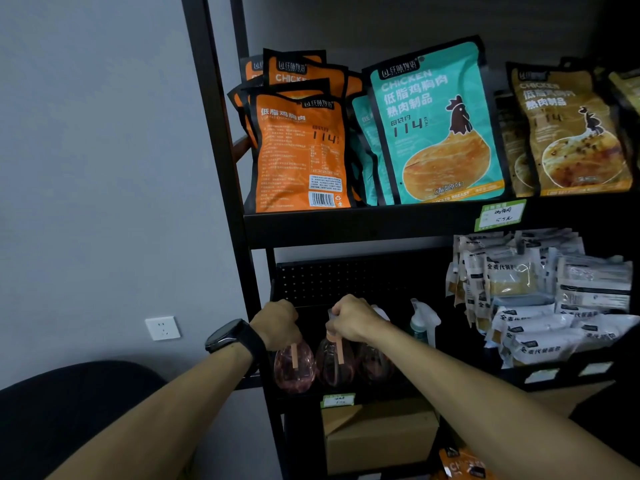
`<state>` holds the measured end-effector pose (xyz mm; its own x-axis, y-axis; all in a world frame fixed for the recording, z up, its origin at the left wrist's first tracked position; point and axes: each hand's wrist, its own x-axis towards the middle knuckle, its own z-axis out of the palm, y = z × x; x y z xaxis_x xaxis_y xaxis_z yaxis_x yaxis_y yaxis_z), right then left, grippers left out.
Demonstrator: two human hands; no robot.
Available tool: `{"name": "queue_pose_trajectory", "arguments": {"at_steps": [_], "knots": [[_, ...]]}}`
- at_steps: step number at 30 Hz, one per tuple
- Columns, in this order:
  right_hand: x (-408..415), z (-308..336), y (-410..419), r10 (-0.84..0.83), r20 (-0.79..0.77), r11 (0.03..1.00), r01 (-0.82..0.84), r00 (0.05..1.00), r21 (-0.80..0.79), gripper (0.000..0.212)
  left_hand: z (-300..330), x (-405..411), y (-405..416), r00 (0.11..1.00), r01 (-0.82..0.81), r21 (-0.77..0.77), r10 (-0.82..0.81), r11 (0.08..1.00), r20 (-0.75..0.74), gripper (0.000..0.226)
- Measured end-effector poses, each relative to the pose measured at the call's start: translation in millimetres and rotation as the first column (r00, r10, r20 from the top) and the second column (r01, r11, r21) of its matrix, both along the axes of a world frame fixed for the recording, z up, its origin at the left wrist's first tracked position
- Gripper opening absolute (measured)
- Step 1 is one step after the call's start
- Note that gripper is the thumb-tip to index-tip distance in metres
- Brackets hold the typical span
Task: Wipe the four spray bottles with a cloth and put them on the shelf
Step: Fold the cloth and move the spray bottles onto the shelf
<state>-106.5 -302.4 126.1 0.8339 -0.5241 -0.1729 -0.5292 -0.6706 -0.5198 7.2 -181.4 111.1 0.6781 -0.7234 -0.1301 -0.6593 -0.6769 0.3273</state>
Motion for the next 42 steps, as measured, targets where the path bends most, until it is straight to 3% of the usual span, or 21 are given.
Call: {"name": "queue_pose_trajectory", "arguments": {"at_steps": [6, 12, 16, 23, 25, 29, 34, 36, 39, 42], "knots": [[3.8, -3.8, 1.0, -0.034, 0.003, 0.999, 0.034, 0.999, 0.025, 0.021, -1.2, -1.9, 1.6, 1.0, -0.016, -0.015, 0.016, 1.0, -0.003, 0.014], [6.8, -9.9, 0.7, -0.078, 0.032, 0.994, 0.076, 0.996, 0.079, 0.012, -0.4, -3.5, 1.5, 1.0, -0.024, -0.002, 0.024, 1.0, 0.001, 0.016], [9.9, -11.6, -1.9, -0.085, 0.038, 0.992, 0.08, 0.996, 0.1, 0.02, 1.2, -3.7, 1.0, 0.999, -0.033, 0.001, 0.033, 0.999, -0.013, 0.015], [9.7, -7.8, -6.5, -0.085, 0.078, 0.992, 0.077, 0.993, 0.097, 0.018, 9.2, -10.2, -2.0, 0.999, 0.016, 0.063, -0.018, 0.998, 0.032, 0.019], [5.8, 4.2, -13.3, -0.107, 0.132, 0.992, 0.097, 0.985, 0.078, 0.023, 17.4, -11.9, -3.9, 0.997, 0.052, 0.063, -0.055, 0.997, 0.05, 0.009], [-8.0, 26.1, -40.1, -0.174, 0.2, 0.984, 0.179, 0.964, -0.011, 0.025, 23.2, -17.0, -10.2, 0.982, 0.182, -0.027, -0.18, 0.983, 0.054, 0.05], [-23.0, 22.7, -64.3, -0.189, 0.019, 0.977, 0.19, 0.982, -0.095, 0.014, 6.4, -29.8, -21.2, 0.964, 0.26, -0.029, -0.258, 0.965, 0.066, 0.034], [-27.2, 16.0, -66.0, -0.183, -0.053, 0.98, 0.178, 0.982, -0.087, 0.018, -0.6, -34.7, -24.3, 0.96, 0.268, -0.029, -0.264, 0.963, 0.09, 0.028], [-28.3, 4.5, -64.7, -0.183, -0.088, 0.983, 0.179, 0.979, -0.047, 0.027, -6.8, -39.5, -26.0, 0.958, 0.264, -0.029, -0.258, 0.964, 0.121, 0.025], [-25.9, -0.4, -62.9, -0.181, -0.135, 0.983, 0.174, 0.974, -0.064, 0.015, -9.9, -40.6, -24.5, 0.963, 0.252, -0.074, -0.242, 0.965, 0.12, 0.025]]}}
